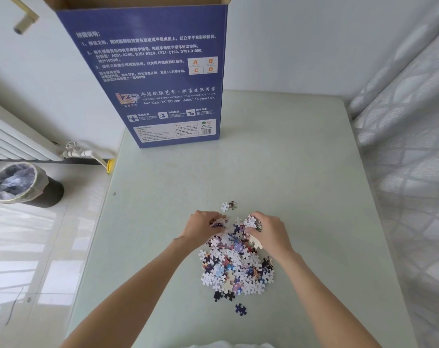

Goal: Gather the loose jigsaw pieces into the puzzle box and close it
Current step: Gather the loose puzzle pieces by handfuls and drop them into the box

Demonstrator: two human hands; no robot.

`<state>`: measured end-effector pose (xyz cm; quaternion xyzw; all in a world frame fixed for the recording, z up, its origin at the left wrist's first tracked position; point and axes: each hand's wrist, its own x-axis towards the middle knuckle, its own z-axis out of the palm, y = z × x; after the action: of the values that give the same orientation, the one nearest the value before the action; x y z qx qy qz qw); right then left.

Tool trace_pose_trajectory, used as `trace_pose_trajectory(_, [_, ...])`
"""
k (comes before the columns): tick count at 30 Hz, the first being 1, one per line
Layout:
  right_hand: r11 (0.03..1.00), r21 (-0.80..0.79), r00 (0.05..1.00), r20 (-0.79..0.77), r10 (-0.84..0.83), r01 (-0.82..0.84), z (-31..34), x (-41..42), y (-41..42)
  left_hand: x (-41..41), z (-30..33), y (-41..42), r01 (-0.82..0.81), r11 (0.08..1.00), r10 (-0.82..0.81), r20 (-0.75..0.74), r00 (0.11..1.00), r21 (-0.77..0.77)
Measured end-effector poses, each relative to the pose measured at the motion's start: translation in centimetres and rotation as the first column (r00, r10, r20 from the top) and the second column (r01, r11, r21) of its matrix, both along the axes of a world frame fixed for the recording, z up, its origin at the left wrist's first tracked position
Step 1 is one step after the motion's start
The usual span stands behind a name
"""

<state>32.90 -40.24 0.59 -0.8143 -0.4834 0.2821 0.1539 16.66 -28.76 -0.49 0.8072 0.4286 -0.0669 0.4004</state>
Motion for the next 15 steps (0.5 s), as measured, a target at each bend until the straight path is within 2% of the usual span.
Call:
trace_pose_trajectory(7, [0.992,0.126,1.0,0.013,0.023,-0.024,3.7,0.6,1.8,-1.2,3.3,2.2,-0.077,0.994,0.069,0.113,0.991,0.072])
trace_pose_trajectory(11, [0.967,0.256,0.997,-0.069,0.036,-0.017,8.9,1.3,5.4,-1.6,7.8,5.3,-0.111,0.987,0.083,0.222,0.971,0.117])
trace_pose_trajectory(15, [0.902,0.431,0.971,-0.222,0.093,0.012,15.2,2.1,11.0,-1.4,14.0,10.1,-0.175,0.976,0.123,0.329,0.936,0.133])
